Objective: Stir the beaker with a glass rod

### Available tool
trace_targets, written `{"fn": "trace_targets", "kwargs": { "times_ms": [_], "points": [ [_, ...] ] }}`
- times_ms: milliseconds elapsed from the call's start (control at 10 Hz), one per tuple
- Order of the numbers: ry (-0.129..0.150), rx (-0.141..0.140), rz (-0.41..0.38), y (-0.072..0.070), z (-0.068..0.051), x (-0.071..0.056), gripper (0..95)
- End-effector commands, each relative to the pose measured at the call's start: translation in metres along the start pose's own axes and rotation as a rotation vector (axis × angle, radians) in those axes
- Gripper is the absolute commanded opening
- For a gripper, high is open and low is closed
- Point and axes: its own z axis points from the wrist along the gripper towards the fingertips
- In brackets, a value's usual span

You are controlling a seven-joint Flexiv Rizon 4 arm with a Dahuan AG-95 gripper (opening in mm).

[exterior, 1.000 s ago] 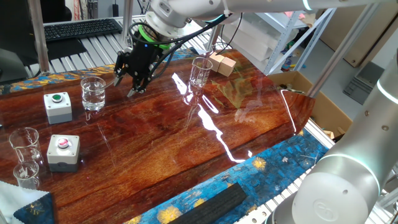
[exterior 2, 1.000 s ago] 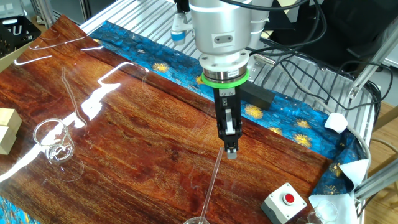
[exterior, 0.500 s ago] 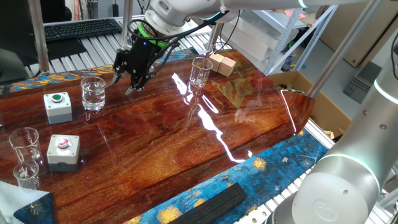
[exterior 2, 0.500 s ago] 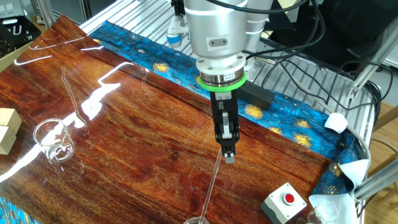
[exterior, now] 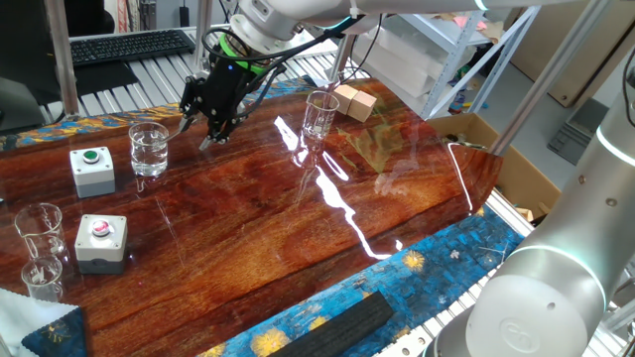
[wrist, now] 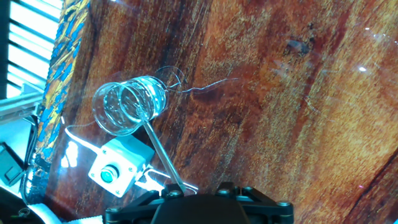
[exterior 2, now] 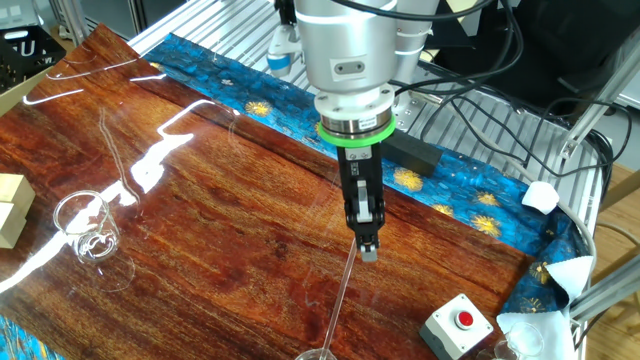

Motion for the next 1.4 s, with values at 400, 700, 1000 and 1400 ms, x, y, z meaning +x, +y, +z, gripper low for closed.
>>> {"fn": "trace_targets", "kwargs": {
  "times_ms": [400, 700, 1000, 1400],
  "points": [
    [0.004, -0.017, -0.035, 0.0009, 0.0004, -0.0001, 0.0],
    [0.009, -0.021, -0.037, 0.0009, 0.0004, -0.0001, 0.0],
    [0.02, -0.03, -0.055, 0.0009, 0.0004, -0.0001, 0.0],
    [0.022, -0.021, -0.105, 0.0009, 0.0004, -0.0001, 0.0]
  ]
}}
